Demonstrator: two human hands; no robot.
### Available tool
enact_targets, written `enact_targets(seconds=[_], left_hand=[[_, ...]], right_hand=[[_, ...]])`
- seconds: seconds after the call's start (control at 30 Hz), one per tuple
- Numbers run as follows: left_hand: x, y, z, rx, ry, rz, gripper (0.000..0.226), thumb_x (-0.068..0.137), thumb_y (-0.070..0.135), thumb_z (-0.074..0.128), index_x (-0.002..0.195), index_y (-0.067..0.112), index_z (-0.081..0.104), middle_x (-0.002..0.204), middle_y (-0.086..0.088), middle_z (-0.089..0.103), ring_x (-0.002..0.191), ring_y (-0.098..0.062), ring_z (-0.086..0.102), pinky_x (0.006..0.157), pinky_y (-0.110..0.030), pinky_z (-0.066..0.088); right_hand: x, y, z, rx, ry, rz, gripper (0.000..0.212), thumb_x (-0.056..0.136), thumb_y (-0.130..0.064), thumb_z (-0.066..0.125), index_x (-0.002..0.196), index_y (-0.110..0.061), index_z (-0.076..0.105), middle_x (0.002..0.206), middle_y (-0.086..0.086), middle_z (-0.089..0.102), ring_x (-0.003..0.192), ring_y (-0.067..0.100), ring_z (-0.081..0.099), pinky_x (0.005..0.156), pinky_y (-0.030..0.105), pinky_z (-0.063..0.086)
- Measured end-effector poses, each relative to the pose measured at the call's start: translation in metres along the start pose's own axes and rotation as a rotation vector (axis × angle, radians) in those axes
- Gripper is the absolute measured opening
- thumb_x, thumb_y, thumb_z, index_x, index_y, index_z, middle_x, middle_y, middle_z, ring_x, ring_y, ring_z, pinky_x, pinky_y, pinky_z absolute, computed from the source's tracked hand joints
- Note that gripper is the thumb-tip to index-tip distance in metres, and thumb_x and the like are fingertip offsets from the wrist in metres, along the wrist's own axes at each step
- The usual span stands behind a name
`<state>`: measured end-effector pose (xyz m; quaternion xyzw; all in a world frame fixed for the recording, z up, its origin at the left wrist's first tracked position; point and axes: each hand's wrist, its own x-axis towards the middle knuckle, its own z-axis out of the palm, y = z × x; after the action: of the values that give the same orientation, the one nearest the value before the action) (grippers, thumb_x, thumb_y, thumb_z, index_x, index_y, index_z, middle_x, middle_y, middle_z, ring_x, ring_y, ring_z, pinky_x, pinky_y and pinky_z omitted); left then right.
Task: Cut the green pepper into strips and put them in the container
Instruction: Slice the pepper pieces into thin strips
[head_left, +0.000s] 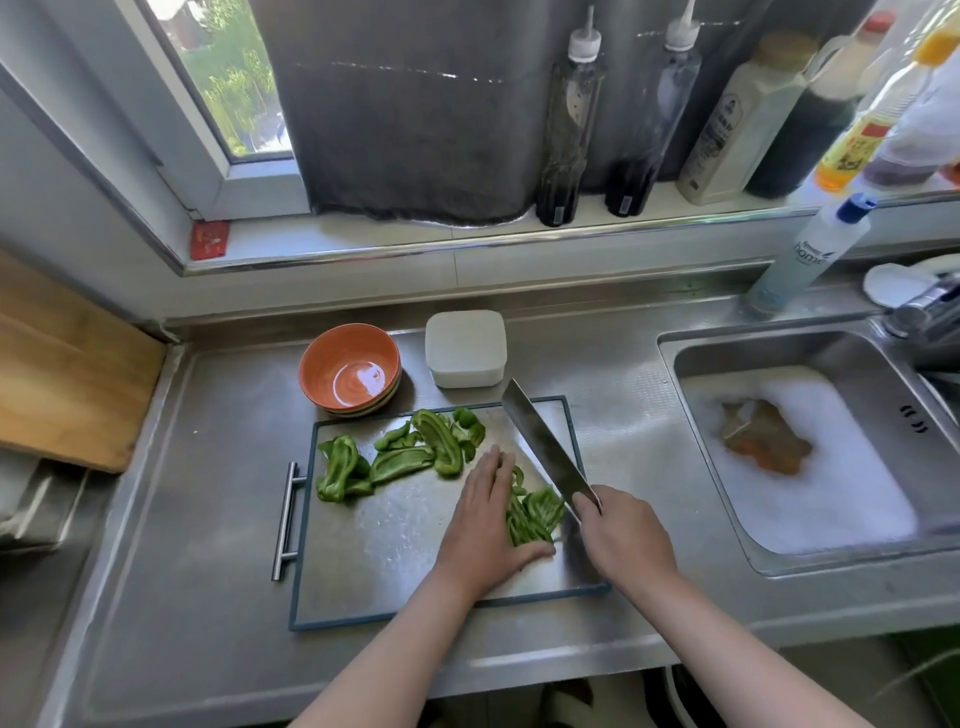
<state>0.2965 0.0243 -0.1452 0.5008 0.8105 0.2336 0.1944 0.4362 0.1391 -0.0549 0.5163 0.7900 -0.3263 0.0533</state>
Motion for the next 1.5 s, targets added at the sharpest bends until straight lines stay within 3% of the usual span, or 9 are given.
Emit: enact_targets(seconds=[0.23, 0.3, 0.43, 0.5, 0.77, 0.93, 1.1, 1.27, 1.5], left_hand=[[0.037, 0.012, -0.001, -0.083, 0.077, 0.03, 0.099, 0.082, 0.06, 0.068, 0.156, 0.014, 0.02, 0.16, -0.003, 0.026, 0.148, -0.016, 0.017, 0.122, -0.038, 0.02], [0.033, 0.013, -0.002, -0.006, 0.088, 0.077, 0.102, 0.079, 0.069, 0.062, 0.156, 0.016, 0.021, 0.161, -0.002, 0.025, 0.149, -0.018, 0.016, 0.122, -0.041, 0.019], [0.012, 0.006, 0.005, 0.169, 0.006, 0.095, 0.124, 0.063, 0.088, 0.056, 0.158, 0.027, 0.005, 0.166, 0.002, -0.001, 0.152, -0.019, -0.01, 0.124, -0.038, 0.001], [0.012, 0.003, 0.009, 0.171, 0.012, 0.071, 0.118, 0.069, 0.087, 0.052, 0.158, 0.028, 0.002, 0.166, 0.001, -0.005, 0.152, -0.018, -0.015, 0.124, -0.037, 0.001], [0.063, 0.006, 0.005, 0.027, 0.084, 0.067, 0.097, 0.082, 0.061, 0.067, 0.155, 0.013, 0.024, 0.162, -0.004, 0.021, 0.149, -0.02, 0.015, 0.122, -0.038, 0.019], [0.067, 0.006, 0.0, -0.036, 0.11, 0.091, 0.088, 0.083, 0.059, 0.057, 0.154, 0.015, 0.03, 0.157, -0.003, 0.029, 0.146, -0.019, 0.022, 0.12, -0.036, 0.023], [0.079, 0.008, -0.014, -0.015, 0.293, 0.1, 0.05, 0.091, 0.042, 0.058, 0.133, 0.015, 0.059, 0.141, -0.007, 0.05, 0.132, -0.026, 0.042, 0.11, -0.045, 0.038], [0.104, 0.019, -0.021, 0.184, 0.057, 0.008, 0.041, 0.087, 0.049, 0.064, 0.117, 0.022, 0.07, 0.138, -0.002, 0.05, 0.13, -0.023, 0.036, 0.106, -0.037, 0.032], [0.11, 0.012, -0.033, 0.126, 0.07, 0.032, 0.018, 0.088, 0.041, 0.069, 0.098, 0.028, 0.075, 0.117, 0.012, 0.063, 0.114, -0.014, 0.045, 0.091, -0.029, 0.026]], right_hand=[[0.018, -0.001, -0.011, 0.133, 0.064, -0.001, 0.035, 0.104, -0.034, 0.046, 0.072, -0.025, 0.055, 0.076, -0.003, 0.063, 0.077, 0.024, 0.058, 0.063, 0.034, 0.041], [0.023, 0.003, -0.02, 0.152, 0.077, 0.01, 0.034, 0.104, -0.034, 0.045, 0.075, -0.022, 0.059, 0.077, -0.001, 0.064, 0.078, 0.025, 0.059, 0.066, 0.036, 0.046], [0.02, 0.01, -0.027, 0.185, 0.069, 0.035, 0.033, 0.106, -0.033, 0.042, 0.083, -0.019, 0.061, 0.08, 0.002, 0.065, 0.08, 0.025, 0.06, 0.068, 0.036, 0.047], [0.016, 0.013, -0.023, 0.158, 0.049, 0.052, 0.033, 0.106, -0.031, 0.041, 0.085, -0.018, 0.061, 0.082, 0.003, 0.065, 0.081, 0.026, 0.059, 0.066, 0.034, 0.043], [0.016, 0.008, -0.005, 0.124, 0.031, 0.074, 0.034, 0.106, -0.028, 0.039, 0.093, -0.01, 0.065, 0.097, 0.012, 0.068, 0.094, 0.033, 0.06, 0.071, 0.034, 0.037], [0.032, -0.007, -0.006, 0.137, -0.004, 0.051, 0.033, 0.106, -0.027, 0.039, 0.084, -0.013, 0.059, 0.083, 0.005, 0.059, 0.082, 0.028, 0.054, 0.069, 0.034, 0.036], [0.042, -0.008, -0.014, 0.147, -0.018, 0.007, 0.038, 0.105, -0.028, 0.039, 0.075, -0.016, 0.058, 0.077, 0.004, 0.062, 0.076, 0.023, 0.059, 0.061, 0.033, 0.04], [0.043, -0.003, -0.024, 0.172, 0.011, 0.017, 0.038, 0.106, -0.028, 0.039, 0.073, -0.019, 0.055, 0.075, 0.001, 0.06, 0.072, 0.017, 0.057, 0.056, 0.029, 0.037], [0.034, 0.006, -0.017, 0.19, -0.012, 0.059, 0.037, 0.106, -0.027, 0.039, 0.078, -0.014, 0.059, 0.078, 0.002, 0.062, 0.075, 0.019, 0.057, 0.064, 0.034, 0.042]])
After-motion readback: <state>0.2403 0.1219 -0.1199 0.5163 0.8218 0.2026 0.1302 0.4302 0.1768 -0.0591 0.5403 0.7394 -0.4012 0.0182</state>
